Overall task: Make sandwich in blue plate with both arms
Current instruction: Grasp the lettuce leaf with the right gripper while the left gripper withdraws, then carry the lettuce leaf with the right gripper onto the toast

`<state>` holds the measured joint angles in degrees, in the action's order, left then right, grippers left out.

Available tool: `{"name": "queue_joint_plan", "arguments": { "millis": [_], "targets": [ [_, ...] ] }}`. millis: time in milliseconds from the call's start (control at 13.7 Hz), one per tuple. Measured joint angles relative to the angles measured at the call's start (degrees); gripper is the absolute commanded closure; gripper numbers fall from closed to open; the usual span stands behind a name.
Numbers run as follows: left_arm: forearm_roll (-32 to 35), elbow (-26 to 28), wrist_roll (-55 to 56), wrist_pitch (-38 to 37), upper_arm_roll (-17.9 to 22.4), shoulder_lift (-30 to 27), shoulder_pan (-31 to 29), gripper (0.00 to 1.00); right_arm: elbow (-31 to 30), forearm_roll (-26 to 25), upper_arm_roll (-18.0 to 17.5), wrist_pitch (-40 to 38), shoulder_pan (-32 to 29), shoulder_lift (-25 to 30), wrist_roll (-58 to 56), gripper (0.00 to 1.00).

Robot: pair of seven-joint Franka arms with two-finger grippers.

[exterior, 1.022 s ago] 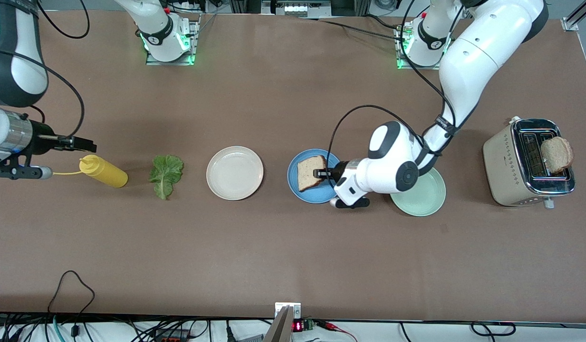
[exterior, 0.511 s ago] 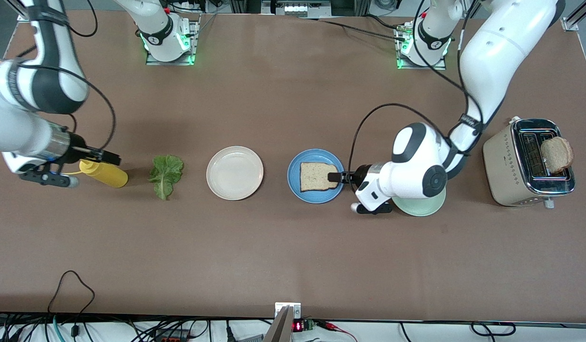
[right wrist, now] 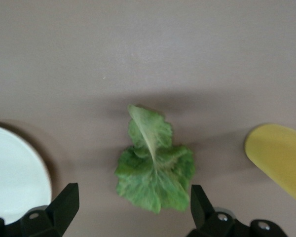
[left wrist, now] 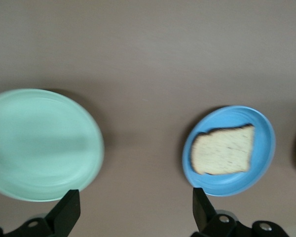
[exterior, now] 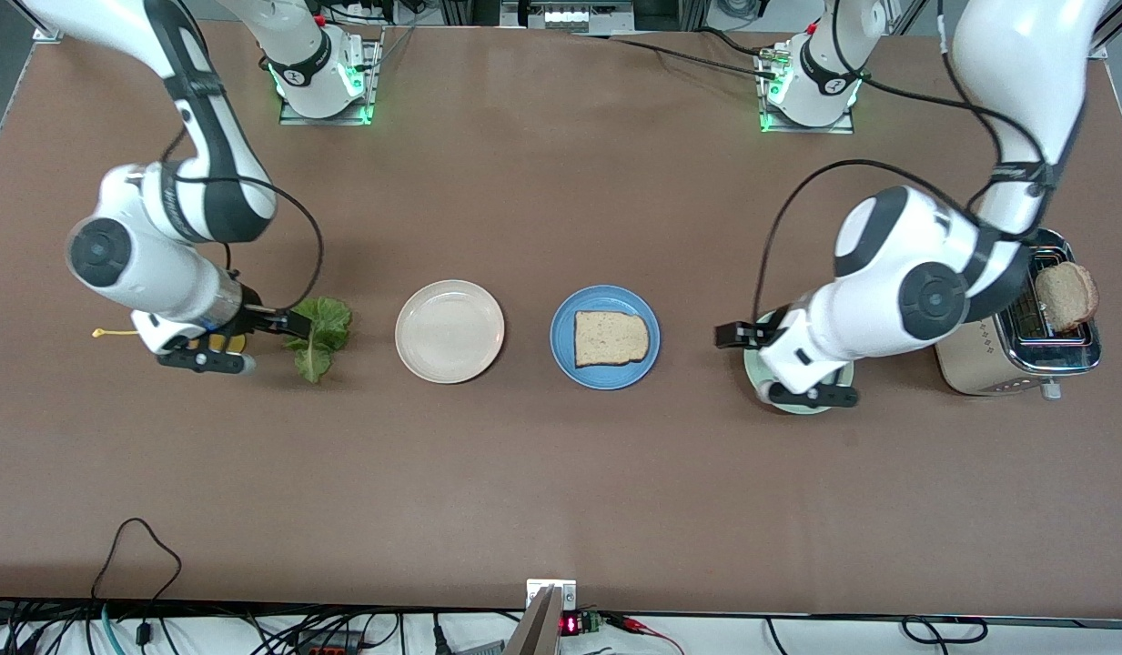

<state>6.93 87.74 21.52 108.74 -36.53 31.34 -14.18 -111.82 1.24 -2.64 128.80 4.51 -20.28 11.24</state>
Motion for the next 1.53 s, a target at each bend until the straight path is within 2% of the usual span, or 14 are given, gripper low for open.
{"name": "queue_joint_plan", "arguments": {
  "millis": [219,511,584,657,803,949,1095,1241,1533],
  "targets": [
    [4.7,-0.1,0.0,-0.3,1.4,-3.0,-0.7,0.00,-0.1,-1.3,-0.1,6.3,0.1,-5.0,-1.3,0.00],
    [5.0,-0.4,0.0,-0.4,7.5,-8.4,0.3,0.00,-0.1,-3.3,-0.1,11.8,0.1,-10.6,-1.7,0.00],
    [5.0,-0.6,0.0,-0.4,9.7,-10.1,0.9,0.00,-0.1,-3.5,-0.1,12.2,0.1,-11.4,-1.7,0.12],
    [5.0,-0.8,0.0,-0.9,11.9,-12.0,1.8,0.00,-0.1,-3.7,-0.1,12.4,0.0,-12.0,-1.8,0.33],
    [4.5,-1.0,0.0,-3.0,16.8,-15.4,4.3,0.00,-0.1,-3.8,-0.1,12.5,0.0,-12.3,-2.0,0.69],
    [1.4,-1.7,-2.1,-4.3,23.4,-17.5,7.8,0.00,0.0,-3.8,-0.1,12.5,0.0,-12.3,-2.1,0.92],
    [-3.5,-2.4,-8.8,-4.5,29.8,-18.3,9.9,0.00,0.2,-3.8,0.0,12.5,-0.1,-12.3,-2.1,1.00],
    [-6.9,-2.8,-15.7,-5.1,33.8,-18.7,10.1,0.00,0.3,-3.8,0.0,12.5,-0.2,-12.2,-2.2,1.00],
    [-7.6,-3.1,-20.3,-14.1,35.3,-21.6,10.1,0.00,1.0,-3.8,0.0,10.5,-0.3,-10.0,-2.2,1.00]
  ]
}}
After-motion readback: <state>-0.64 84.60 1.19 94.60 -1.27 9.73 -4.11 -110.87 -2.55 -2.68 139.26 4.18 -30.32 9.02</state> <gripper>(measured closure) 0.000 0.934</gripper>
